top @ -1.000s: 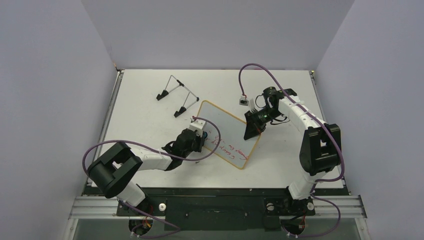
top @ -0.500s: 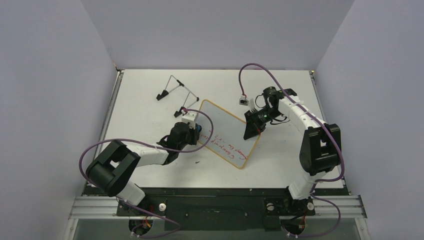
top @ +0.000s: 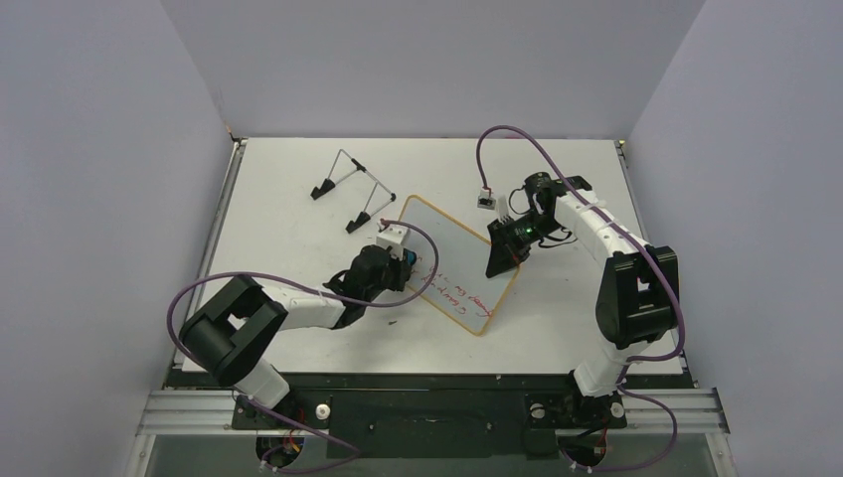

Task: Erase the whiteboard
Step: Erase the center of the board with the whiteboard.

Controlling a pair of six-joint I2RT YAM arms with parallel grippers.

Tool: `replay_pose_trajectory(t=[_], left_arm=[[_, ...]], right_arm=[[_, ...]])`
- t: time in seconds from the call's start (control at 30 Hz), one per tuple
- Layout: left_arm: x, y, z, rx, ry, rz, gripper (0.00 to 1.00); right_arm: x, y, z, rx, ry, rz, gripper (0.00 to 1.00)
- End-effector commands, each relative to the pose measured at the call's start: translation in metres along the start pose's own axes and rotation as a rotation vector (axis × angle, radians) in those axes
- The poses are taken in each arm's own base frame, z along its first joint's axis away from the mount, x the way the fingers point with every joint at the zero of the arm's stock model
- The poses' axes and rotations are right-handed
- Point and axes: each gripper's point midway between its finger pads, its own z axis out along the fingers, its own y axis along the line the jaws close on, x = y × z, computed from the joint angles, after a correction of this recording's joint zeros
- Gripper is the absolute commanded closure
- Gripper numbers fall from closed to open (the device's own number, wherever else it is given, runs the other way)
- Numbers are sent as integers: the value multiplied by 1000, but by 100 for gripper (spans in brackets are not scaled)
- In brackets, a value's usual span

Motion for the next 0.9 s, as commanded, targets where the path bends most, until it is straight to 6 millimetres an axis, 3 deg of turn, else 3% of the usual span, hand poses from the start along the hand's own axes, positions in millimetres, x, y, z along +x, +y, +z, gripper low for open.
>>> replay_pose_trajectory(t=[0.0,0.07,0.17,0.43,0.5,0.6,0.73,0.87], left_arm=[[-26,14,2,-12,-65,-68,100],[-32,25,1,-29,-74,-74,100],[-35,24,2,-9,-74,-68,100],[-28,-30,3,165,-105,17,100],[-32,-27,2,148,-119,10,100],[-43,-6,-4,95,-162,-44,100],[-78,7,-37,109,-277,-82,100],[-87,18,-64,114,-285,-63,100]], right_arm=[[-3,5,2,12,5,-116,100],[-4,5,2,12,4,-117,100],[-4,5,2,11,5,-118,100],[-2,6,7,2,17,-117,100],[-2,7,7,-1,17,-118,100],[-2,8,7,-5,15,-118,100],[-2,8,8,-11,14,-113,100],[-2,7,8,-10,14,-114,100]])
